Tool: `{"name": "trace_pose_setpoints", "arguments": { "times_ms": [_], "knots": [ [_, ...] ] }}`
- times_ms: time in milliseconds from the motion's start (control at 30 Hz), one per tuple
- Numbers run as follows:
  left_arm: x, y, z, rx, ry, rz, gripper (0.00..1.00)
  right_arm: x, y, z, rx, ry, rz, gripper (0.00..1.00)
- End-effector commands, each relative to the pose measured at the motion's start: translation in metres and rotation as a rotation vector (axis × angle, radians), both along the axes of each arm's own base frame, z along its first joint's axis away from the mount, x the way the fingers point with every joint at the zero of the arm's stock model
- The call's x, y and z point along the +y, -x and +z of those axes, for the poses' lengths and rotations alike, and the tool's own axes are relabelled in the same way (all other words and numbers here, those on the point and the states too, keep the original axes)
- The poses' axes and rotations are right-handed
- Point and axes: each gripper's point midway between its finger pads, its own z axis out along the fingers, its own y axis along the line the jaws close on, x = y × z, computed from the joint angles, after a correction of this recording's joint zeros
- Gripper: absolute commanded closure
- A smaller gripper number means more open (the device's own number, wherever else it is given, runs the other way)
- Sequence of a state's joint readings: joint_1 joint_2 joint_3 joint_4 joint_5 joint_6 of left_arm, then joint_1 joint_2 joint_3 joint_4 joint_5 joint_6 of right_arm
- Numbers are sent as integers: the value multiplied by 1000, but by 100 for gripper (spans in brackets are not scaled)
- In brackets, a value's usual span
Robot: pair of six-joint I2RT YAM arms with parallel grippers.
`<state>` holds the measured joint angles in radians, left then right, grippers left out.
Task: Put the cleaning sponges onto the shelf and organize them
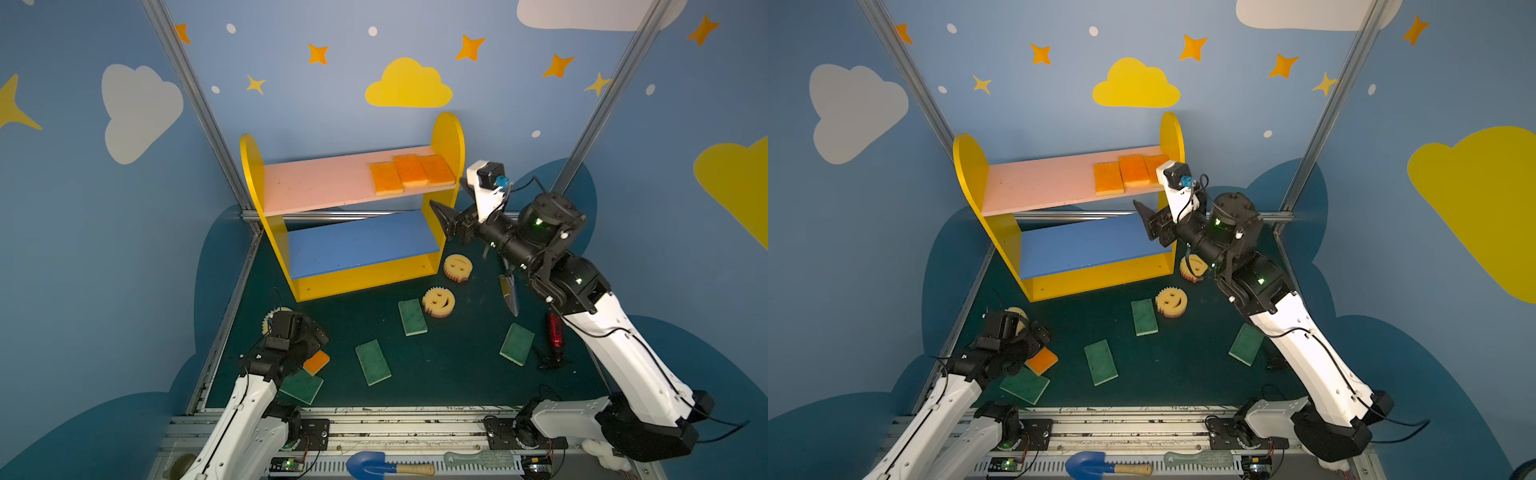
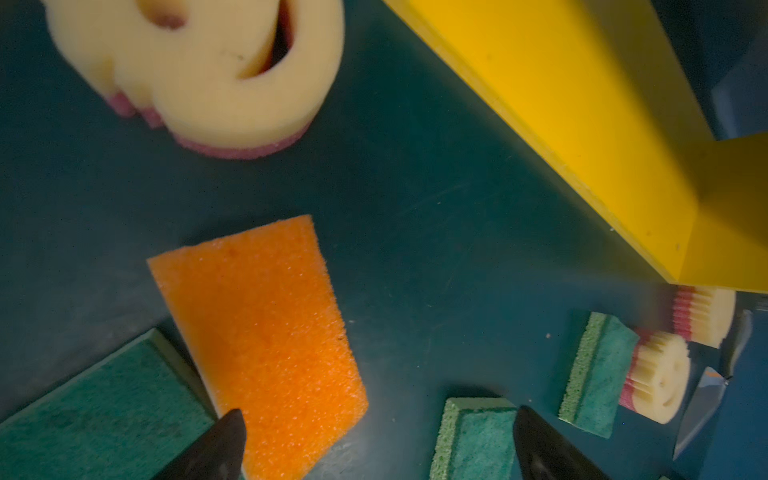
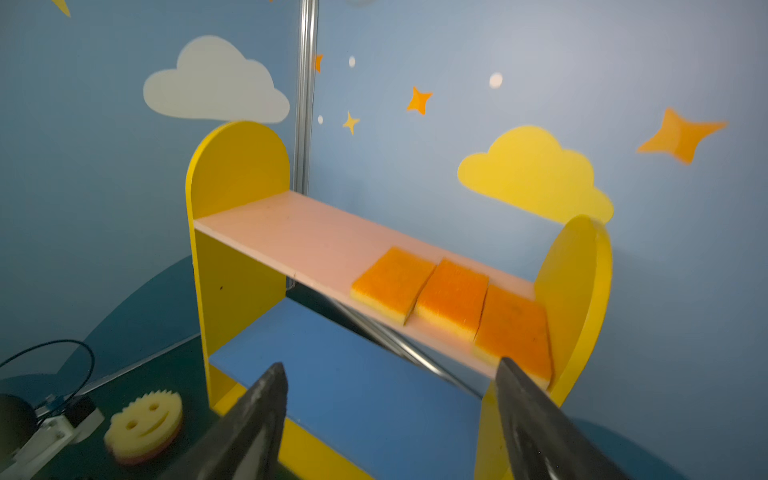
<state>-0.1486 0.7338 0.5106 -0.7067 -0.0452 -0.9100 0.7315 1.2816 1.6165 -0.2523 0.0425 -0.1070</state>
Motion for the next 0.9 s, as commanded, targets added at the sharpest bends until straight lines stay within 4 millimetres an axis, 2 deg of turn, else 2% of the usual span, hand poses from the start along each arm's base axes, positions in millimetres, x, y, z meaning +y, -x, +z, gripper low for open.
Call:
{"name": "trace_pose_setpoints", "arguments": {
  "times_ms": [0, 167, 333, 500, 867],
  "knots": [
    [10, 14, -17, 62, -39, 41, 1, 5, -2, -64, 209, -81, 21, 23],
    [17, 20, -33, 98, -79, 71, 1, 2, 20, -112, 315, -158, 89, 23],
    [12, 15, -50, 106, -60, 58, 3, -4, 26, -141, 367, -147, 82, 23],
    [13, 7, -54, 113, -77, 48, 6, -6, 28, -158, 396, -139, 75, 23],
    [2, -16, -52, 3, -27, 28, 37, -4, 24, -190, 450, -101, 60, 24]
  ]
}}
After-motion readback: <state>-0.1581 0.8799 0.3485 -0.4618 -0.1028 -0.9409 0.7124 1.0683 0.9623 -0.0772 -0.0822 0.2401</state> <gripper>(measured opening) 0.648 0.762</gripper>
